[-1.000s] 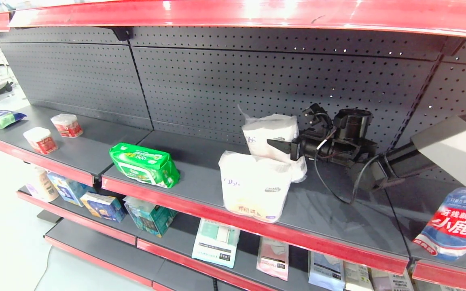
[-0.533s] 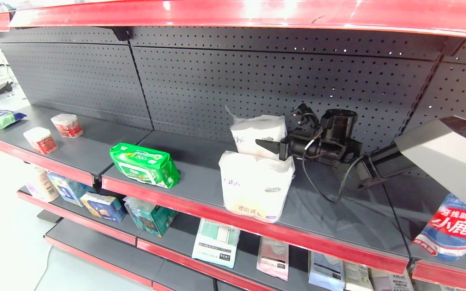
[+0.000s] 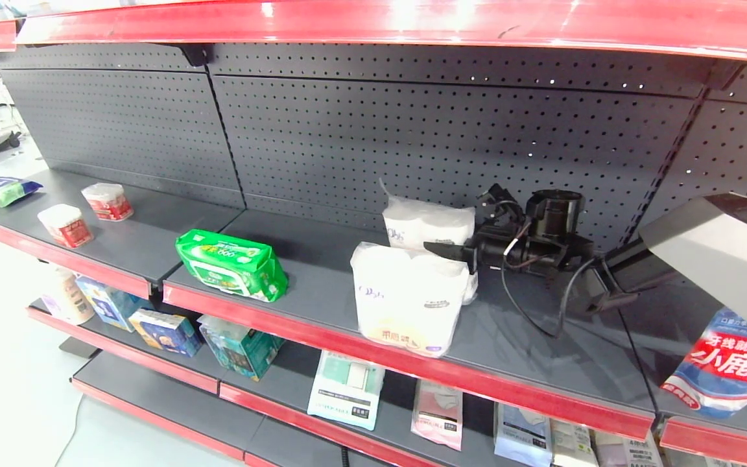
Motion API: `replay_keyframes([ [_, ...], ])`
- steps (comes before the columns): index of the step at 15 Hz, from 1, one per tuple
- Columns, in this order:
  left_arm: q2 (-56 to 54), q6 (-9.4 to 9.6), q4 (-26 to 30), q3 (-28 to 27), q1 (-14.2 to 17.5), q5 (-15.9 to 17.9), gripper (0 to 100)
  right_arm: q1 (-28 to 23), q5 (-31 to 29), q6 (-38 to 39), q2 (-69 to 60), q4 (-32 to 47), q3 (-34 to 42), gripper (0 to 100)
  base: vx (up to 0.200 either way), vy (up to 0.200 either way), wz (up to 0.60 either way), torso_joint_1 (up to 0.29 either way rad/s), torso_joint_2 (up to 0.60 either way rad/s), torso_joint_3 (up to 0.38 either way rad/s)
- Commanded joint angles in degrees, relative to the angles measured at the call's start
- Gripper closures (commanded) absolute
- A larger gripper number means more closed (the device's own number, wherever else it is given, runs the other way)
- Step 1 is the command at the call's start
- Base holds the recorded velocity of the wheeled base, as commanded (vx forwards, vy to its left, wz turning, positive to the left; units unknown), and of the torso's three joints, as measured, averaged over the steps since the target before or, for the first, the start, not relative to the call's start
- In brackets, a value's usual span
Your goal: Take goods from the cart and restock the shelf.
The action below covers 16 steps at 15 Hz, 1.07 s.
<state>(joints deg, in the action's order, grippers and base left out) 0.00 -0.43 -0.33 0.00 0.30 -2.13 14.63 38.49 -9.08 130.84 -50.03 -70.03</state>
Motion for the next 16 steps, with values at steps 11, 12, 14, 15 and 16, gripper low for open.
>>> replay_keyframes([
  [11, 0.0, -0.01, 0.0, 0.0, 0.0, -0.1, 0, -4.1, 13.0, -1.8, -0.2, 0.2, 0.9, 100, 0.000, 0.000, 0.00, 0.000, 0.00, 0.000],
  [12, 0.0, -0.01, 0.0, 0.0, 0.0, 0.0, 0, -3.8, 13.2, -1.9, -0.1, 0.2, 1.1, 100, 0.000, 0.000, 0.00, 0.000, 0.00, 0.000],
  [14, 0.0, -0.01, 0.0, 0.0, 0.0, -0.1, 0, -3.7, 12.3, -3.1, 0.0, 0.2, 1.7, 100, 0.000, 0.000, 0.00, 0.000, 0.00, 0.000],
  [15, 0.0, -0.01, 0.0, 0.0, 0.0, 0.0, 0, -3.7, 12.0, -3.3, 0.1, 0.2, 1.7, 100, 0.000, 0.000, 0.00, 0.000, 0.00, 0.000],
  [16, 0.0, -0.01, 0.0, 0.0, 0.0, -0.1, 0, -3.6, 11.0, -3.2, 0.2, 0.3, 1.3, 100, 0.000, 0.000, 0.00, 0.000, 0.00, 0.000],
])
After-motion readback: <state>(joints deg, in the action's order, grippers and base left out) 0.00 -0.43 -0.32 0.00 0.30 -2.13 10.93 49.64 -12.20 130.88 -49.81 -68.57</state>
